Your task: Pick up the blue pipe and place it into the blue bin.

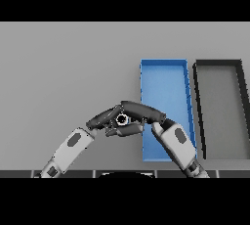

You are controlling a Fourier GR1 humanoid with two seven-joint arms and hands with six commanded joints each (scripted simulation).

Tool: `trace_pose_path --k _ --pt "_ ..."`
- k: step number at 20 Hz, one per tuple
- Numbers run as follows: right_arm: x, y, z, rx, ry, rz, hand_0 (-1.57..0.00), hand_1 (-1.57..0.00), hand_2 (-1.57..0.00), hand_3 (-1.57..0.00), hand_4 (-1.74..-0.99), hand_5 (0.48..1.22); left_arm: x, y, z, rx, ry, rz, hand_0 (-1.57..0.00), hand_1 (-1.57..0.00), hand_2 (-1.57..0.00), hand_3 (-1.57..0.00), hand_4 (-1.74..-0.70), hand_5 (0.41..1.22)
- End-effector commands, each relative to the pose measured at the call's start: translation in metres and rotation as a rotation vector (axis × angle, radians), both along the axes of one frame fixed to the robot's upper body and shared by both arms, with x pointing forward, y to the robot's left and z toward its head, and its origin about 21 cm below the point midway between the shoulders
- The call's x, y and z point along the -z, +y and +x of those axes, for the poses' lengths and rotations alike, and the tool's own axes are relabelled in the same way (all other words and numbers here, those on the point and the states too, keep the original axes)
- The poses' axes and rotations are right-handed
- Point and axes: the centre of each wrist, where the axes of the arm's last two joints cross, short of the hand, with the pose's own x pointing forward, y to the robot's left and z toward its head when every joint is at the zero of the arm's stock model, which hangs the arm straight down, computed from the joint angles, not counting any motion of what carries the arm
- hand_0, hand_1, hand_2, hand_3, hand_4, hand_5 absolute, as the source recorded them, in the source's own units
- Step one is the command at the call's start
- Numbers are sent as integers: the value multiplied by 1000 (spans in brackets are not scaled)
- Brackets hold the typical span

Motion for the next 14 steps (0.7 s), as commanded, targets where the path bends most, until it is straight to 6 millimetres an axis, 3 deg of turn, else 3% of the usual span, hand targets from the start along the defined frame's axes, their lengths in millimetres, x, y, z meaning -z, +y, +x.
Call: trace_pose_path --k 1,4,7,10,14 --pt "-1 0 1 0 3 5 -1565 -1565 -1565 -1562 -1483 1212 0 0 -1 -14 -11 8 -320 -262 -268 -108 -995 1042" --pt "-1 3 3 5 18 -9 -1568 -1568 -1568 -1567 -1484 1216 2 -3 2 -57 5 42 -163 -134 -137 -55 -880 842" --pt "-4 6 0 12 12 6 -1569 -1569 -1569 -1569 -1485 1219 8 2 3 -72 -6 44 -83 -68 -69 -28 -826 719" --pt "-3 4 0 20 2 9 -1570 -1570 -1570 -1570 -1487 1220 10 0 1 -95 30 21 -42 -34 -35 -14 -842 636" --pt "-7 0 3 27 47 43 -1571 -1571 -1571 -1571 -1492 1220 7 2 -5 -144 120 73 -17 -13 -14 -5 -880 605"
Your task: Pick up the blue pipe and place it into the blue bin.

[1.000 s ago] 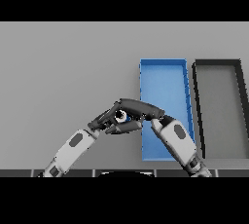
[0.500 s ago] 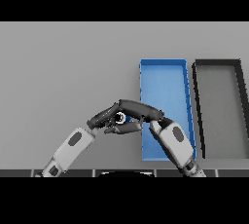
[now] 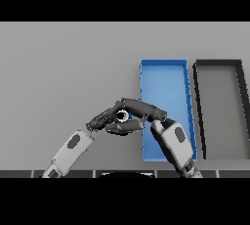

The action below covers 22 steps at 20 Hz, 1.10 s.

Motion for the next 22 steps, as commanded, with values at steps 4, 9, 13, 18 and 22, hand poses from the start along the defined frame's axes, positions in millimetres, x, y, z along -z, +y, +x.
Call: trace_pose_path --k 4,9,13,18,22 --pt "-17 1 5 -55 185 110 -1571 -1571 -1571 -1571 -1493 1221 5 4 -1 1 -11 27 -6 -5 -5 -1 -873 543" --pt "-64 -2 14 -50 205 152 -1571 -1571 -1571 -1571 -1492 1221 4 5 -4 3 5 31 -1 -1 -1 0 -865 509" --pt "-112 -9 24 -39 64 204 -1571 -1571 -1571 -1571 -1495 1221 2 4 -2 3 1 40 0 0 0 1 -867 486" --pt "-148 -37 57 189 13 278 -1571 -1571 -1571 -1571 -1498 1221 2 6 -4 2 -4 37 1 1 1 1 -856 484" --pt "-135 -78 94 422 70 237 -1571 -1571 -1571 -1571 -1498 1221 0 6 -7 -15 -18 45 1 1 1 1 -835 474"
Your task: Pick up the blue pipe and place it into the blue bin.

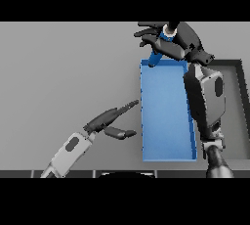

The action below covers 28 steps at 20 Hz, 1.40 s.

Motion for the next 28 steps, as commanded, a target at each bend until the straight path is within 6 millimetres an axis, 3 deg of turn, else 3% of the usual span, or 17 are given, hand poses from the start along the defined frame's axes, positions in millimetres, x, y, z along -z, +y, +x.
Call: trace_pose_path --k 1,6,14,16,17,20,22,23,25,27,28 --pt "4 -8 4 30 29 -11 -1571 -1571 -1571 -1571 -1499 1221 1 2 -1 -6 -3 9 1 1 1 1 -831 470" --pt "63 -54 24 228 243 -29 -1571 -1571 -1571 -1571 -1499 1221 -2 8 4 -27 -3 28 1 1 1 1 -824 462" --pt "158 -87 5 468 579 -126 -1571 -1571 -1571 -1571 -1499 1221 -1 9 1 -12 3 31 1 1 1 1 -829 470" --pt "173 -90 -3 482 639 -175 -1571 -1571 -1571 -1080 -1586 1221 1 10 -1 -11 1 29 1 1 1 1 -826 470" --pt "181 -92 -8 481 658 -208 -1571 -1571 -1571 -1178 -1569 1221 4 8 -1 -8 6 32 1 1 1 1 -827 471" --pt "203 -90 -18 491 740 -292 -1571 -1571 -1571 -693 -1653 1205 -1 5 0 -13 -2 26 1 1 1 1 -826 475" --pt "214 -90 -22 521 820 -328 -1571 -1571 -1571 -1009 -1583 1199 -1 5 -1 -11 -2 23 1 1 1 1 -827 474" --pt "222 -89 -24 532 889 -318 -1465 -1382 -1333 -807 -1534 1190 -2 3 -1 -13 -1 25 1 1 1 1 -829 474" --pt "225 -86 -25 513 978 -321 -937 -884 -853 -516 -1404 1159 -3 2 -1 -10 -1 29 1 1 1 1 -829 476" --pt "222 -86 -21 505 1030 -333 -599 -566 -545 -330 -1302 1182 -2 3 -3 -7 1 25 1 1 1 1 -828 476" --pt "219 -81 -21 465 1006 -380 -479 -452 -436 -264 -1264 1139 -2 4 -3 -11 0 33 1 1 1 1 -826 477"
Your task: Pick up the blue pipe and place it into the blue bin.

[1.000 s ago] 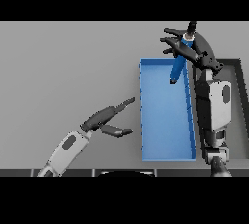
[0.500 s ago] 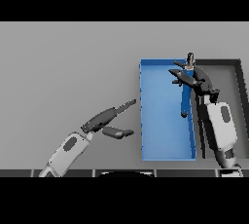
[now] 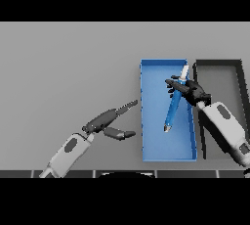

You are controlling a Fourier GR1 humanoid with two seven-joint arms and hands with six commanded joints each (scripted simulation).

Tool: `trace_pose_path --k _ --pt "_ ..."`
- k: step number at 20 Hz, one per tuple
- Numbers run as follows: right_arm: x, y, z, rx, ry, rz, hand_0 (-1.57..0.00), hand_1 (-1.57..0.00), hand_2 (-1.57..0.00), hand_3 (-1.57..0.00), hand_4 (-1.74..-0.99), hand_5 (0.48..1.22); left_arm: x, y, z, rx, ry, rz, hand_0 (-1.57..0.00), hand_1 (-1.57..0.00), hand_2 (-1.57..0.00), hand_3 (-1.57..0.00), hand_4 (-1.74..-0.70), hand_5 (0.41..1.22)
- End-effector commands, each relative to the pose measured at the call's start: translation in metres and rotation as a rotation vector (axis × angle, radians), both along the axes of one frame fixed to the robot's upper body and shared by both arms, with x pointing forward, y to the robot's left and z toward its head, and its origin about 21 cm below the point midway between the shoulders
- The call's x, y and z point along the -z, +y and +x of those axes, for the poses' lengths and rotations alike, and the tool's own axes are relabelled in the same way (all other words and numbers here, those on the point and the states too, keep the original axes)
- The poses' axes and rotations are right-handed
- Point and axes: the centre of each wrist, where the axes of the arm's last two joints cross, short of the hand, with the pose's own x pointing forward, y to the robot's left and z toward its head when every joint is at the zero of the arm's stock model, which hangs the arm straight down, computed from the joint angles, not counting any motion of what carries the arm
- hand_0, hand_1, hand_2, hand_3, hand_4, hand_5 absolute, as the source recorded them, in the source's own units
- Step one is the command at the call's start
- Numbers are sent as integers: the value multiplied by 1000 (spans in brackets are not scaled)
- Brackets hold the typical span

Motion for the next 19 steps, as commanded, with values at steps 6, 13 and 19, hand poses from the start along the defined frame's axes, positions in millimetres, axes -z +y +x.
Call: trace_pose_path --k 6,13,19 --pt "-5 11 -8 -183 -53 -191 -154 -118 -114 -68 -1192 907 0 0 0 -7 -1 -4 1 1 1 1 -831 472" --pt "-4 11 -9 -173 -64 -215 -32 -24 -23 -14 -1182 789 -2 7 1 -12 -5 -8 1 1 1 1 -828 471" --pt "-3 12 -11 -192 -78 -218 -20 -15 -14 -8 -1186 769 5 17 -5 -13 -11 -1 1 1 1 1 -826 474"
